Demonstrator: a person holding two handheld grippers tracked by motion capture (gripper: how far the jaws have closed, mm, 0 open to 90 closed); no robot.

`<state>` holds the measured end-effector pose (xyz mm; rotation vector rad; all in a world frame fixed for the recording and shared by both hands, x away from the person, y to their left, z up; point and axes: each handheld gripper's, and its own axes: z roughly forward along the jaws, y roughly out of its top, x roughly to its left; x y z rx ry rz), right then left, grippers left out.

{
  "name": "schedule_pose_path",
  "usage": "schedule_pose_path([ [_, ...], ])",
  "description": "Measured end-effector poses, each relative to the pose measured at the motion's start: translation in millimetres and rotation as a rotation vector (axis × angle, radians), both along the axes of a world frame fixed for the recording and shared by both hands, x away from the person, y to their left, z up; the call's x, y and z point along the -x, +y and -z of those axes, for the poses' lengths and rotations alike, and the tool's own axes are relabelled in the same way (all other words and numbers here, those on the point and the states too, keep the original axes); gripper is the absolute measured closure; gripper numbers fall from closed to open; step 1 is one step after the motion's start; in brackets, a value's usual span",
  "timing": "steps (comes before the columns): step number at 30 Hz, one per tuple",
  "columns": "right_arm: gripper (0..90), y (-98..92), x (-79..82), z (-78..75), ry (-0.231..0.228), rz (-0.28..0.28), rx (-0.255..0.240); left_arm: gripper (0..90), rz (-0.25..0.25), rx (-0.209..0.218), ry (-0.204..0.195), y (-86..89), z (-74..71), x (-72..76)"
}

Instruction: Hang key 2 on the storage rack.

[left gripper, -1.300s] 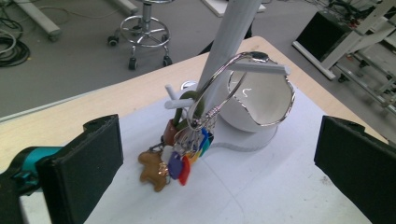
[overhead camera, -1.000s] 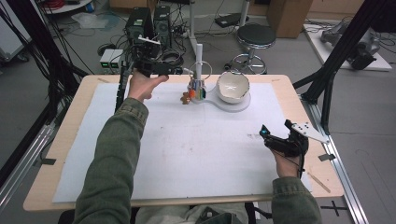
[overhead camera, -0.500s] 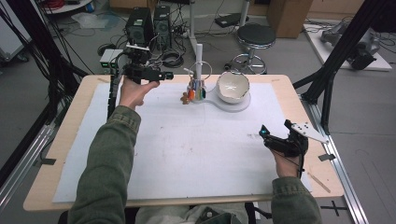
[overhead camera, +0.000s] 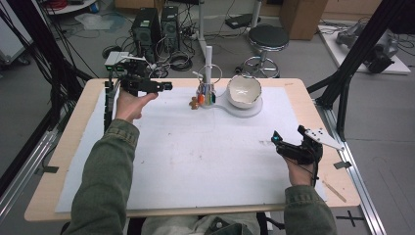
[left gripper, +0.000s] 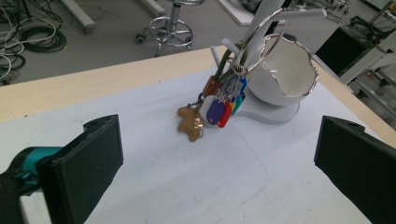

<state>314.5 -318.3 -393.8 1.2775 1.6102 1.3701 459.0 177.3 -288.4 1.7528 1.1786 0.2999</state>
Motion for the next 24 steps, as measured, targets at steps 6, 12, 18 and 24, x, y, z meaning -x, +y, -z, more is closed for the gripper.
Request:
schedule_pose_path([
  [6,0.8,-1.0,-1.5,0.8,0.005,0.007,-0.002,1.6,-0.005,-0.009,0.010,3.9,6.8,6.8],
  [12,0.8,-1.3,-1.6,1.3,0.008,0.006,-0.002,1.6,-0.026,0.017,0.012,13.7,14.4,14.5],
  [18,0.8,-1.8,-1.1,1.6,0.006,0.009,-0.005,1.6,-0.036,0.007,0.017,21.0,20.6,21.2],
  [24,0.8,-1.9,-0.9,2.0,0.010,0.010,-0.003,1.6,-0.027,-0.014,0.034,23.1,24.9,28.4],
])
